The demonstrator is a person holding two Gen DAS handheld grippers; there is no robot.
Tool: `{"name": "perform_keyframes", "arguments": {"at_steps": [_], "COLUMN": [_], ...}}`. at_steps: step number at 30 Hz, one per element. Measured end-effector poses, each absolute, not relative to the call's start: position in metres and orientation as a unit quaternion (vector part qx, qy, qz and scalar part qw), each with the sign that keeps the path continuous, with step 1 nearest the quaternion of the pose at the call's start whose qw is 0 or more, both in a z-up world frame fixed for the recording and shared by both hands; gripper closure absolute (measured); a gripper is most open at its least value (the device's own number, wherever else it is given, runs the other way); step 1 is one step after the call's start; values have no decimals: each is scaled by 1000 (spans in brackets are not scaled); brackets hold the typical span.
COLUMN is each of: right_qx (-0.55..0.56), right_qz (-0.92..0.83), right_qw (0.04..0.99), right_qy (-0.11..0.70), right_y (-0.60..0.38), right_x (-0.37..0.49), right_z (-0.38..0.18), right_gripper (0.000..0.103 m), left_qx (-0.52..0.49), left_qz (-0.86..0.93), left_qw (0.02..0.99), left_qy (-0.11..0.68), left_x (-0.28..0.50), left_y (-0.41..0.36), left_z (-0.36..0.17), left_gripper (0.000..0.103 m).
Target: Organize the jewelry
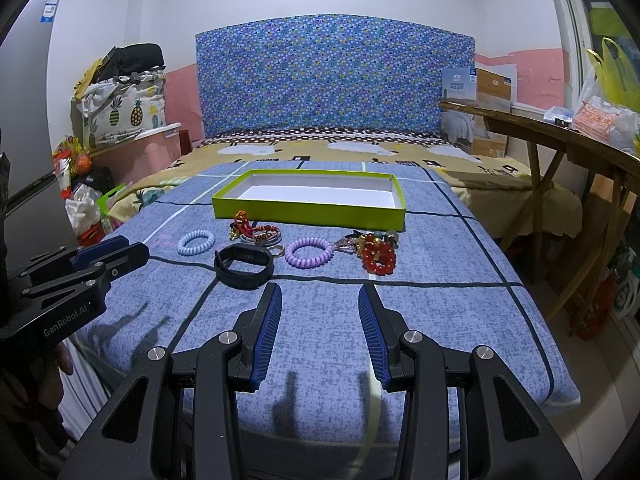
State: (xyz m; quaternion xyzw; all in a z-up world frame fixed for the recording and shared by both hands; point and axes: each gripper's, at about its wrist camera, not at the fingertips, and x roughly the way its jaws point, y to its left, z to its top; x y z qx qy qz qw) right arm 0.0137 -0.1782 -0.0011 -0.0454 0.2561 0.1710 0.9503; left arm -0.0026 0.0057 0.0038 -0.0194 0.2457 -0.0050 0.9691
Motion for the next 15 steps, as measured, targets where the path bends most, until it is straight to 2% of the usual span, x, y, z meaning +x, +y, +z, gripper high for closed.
{"name": "perform_keyframes", "arguments": {"at_steps": [15], "right_qx": [-46], "right_qz": [171], "right_qw": [950], "right_qy": [256], "right_y": [-178], "right_x": [15], "right_z": [-2], "right_gripper": [62], "left_qx": [-20], "left_qz": [-4], "left_qw": [969], "left_qy": [245], "left_x": [-2], "left_y": [7], "left_z": [3], "left_gripper": [71]}}
